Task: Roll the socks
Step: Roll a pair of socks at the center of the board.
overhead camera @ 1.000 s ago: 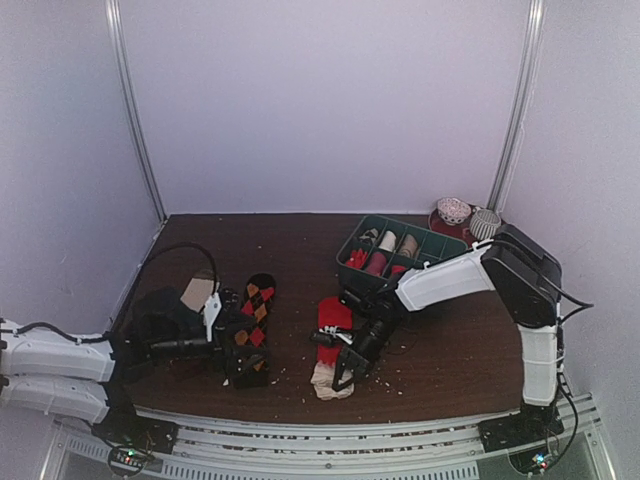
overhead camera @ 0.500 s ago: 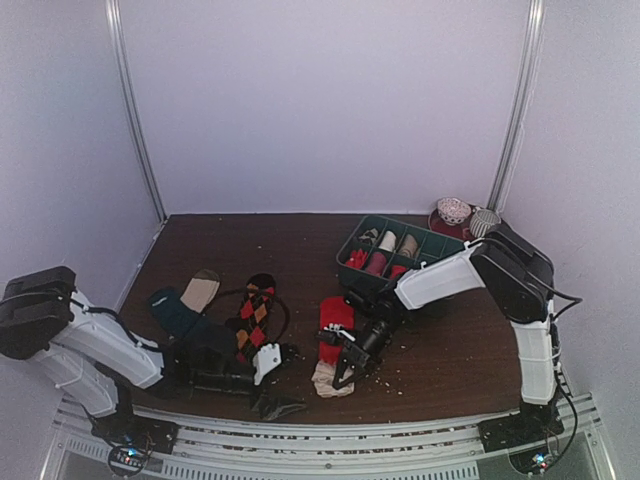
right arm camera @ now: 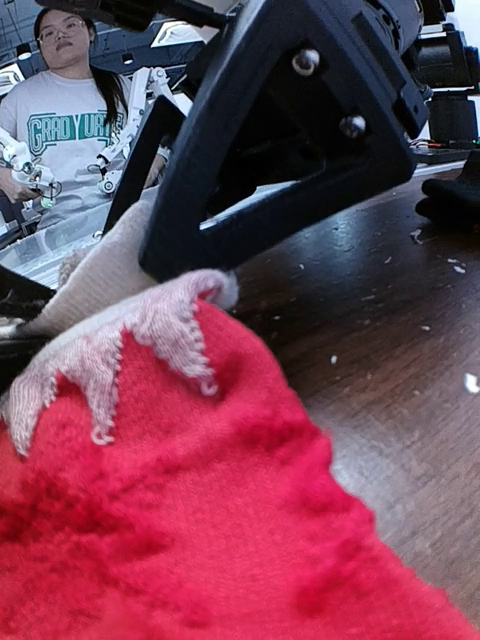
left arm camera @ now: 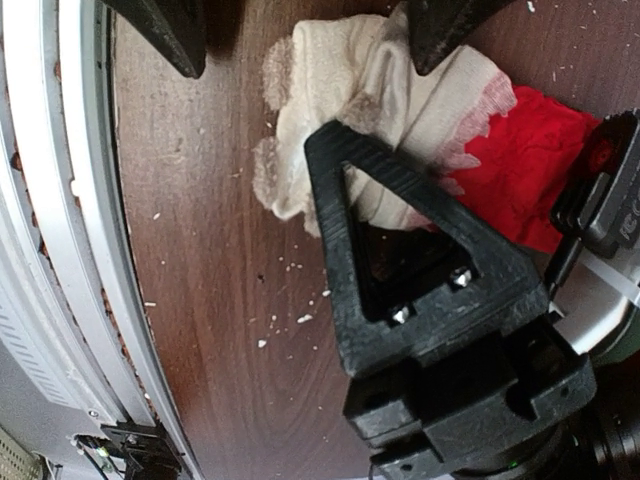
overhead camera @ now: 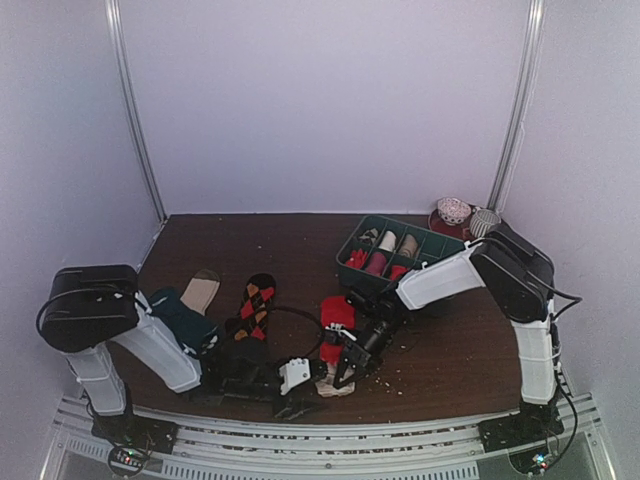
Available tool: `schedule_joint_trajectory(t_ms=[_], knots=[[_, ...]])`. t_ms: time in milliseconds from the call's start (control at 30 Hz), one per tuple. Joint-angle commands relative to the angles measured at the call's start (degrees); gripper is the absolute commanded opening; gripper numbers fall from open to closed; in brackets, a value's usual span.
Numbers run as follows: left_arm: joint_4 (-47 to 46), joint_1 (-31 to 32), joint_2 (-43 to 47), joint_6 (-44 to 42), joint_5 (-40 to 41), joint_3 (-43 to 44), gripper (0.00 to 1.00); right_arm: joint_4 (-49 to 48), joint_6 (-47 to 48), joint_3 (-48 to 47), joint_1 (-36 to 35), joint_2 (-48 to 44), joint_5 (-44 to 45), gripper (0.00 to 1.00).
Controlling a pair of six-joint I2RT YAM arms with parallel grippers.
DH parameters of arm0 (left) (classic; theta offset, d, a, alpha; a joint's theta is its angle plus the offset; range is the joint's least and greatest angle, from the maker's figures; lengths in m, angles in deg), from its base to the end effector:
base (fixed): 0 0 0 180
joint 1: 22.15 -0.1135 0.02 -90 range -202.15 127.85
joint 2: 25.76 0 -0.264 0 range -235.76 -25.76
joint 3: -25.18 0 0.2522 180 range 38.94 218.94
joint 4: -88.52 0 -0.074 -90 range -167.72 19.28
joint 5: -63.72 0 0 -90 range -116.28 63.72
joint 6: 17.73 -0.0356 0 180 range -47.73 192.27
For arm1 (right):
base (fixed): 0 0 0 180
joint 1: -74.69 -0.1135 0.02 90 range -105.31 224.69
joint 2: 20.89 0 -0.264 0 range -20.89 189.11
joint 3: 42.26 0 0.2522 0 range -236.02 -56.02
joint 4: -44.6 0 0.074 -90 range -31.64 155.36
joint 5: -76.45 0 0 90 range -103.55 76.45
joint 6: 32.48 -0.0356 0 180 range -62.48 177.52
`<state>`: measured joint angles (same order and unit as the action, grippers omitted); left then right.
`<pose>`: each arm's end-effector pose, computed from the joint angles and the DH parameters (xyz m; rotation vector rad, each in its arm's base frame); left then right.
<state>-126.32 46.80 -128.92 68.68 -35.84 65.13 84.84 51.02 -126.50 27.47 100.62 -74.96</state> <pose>0.0986 -0.2726 0.0936 1.3736 1.6887 -0.8532 0.2340 0.2989 0.0970 1.0062 -2.2518 -1.4256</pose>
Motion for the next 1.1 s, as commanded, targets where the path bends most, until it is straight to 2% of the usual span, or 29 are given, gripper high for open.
schedule_joint_trajectory(t_ms=[0, 167, 267, 367, 433, 467, 600, 700, 833, 1000, 1067], knots=[[-4.5, 0.05, -2.6, -0.37, -1.2, 2.06, 0.64, 1.72, -0.62, 2.09, 0.99, 1.97, 7.4, 0.07], [-5.55, 0.05, -4.6, 1.0, -0.75, 2.24, 0.62, 1.91, -0.6, 2.19, 1.08, 2.15, 7.29, 0.07], [-5.69, 0.05, -5.23, 1.54, -0.19, 2.53, 0.52, 1.62, -0.87, 2.44, 1.08, 2.24, 7.27, 0.07], [-5.18, 0.05, -6.17, 2.27, -0.44, 3.15, 0.33, 1.48, -1.21, 2.54, 1.08, 2.32, 7.18, 0.07], [-4.8, 0.07, -6.75, 3.01, -0.69, 3.41, 0.09, 1.26, -1.39, 2.6, 1.07, 2.35, 7.09, 0.07], [-4.91, 0.05, -6.93, 3.45, -0.75, 3.5, 0.03, 0.98, -1.59, 2.72, 1.07, 2.34, 7.01, 0.07], [-5.38, 0.05, -8.27, 5.27, -0.89, 3.62, 0.0, -0.19, -2.27, 3.11, 0.99, 2.07, 6.57, 0.08], [-4.44, 0.0, -8.86, 7.34, 0.08, 3.77, 0.0, -0.84, -2.19, 3.44, 0.9, 1.33, 6.37, 0.13], [2.22, -1.23, -6.9, 13.02, 0.34, 4.75, 0.0, -3.15, -0.49, 4.18, 0.9, -2.85, 6.62, 0.19], [10.3, -4.77, -3.51, 22.91, -6.03, 4.07, 0.0, -17.35, -0.99, 10.92, 0.93, -15.21, 11.02, 0.27], [14.84, -6.14, -2.89, 24.66, -9.02, 4.91, 0.0, -26.82, -2.1, 15.82, 0.92, -21.23, 13.28, 0.36]])
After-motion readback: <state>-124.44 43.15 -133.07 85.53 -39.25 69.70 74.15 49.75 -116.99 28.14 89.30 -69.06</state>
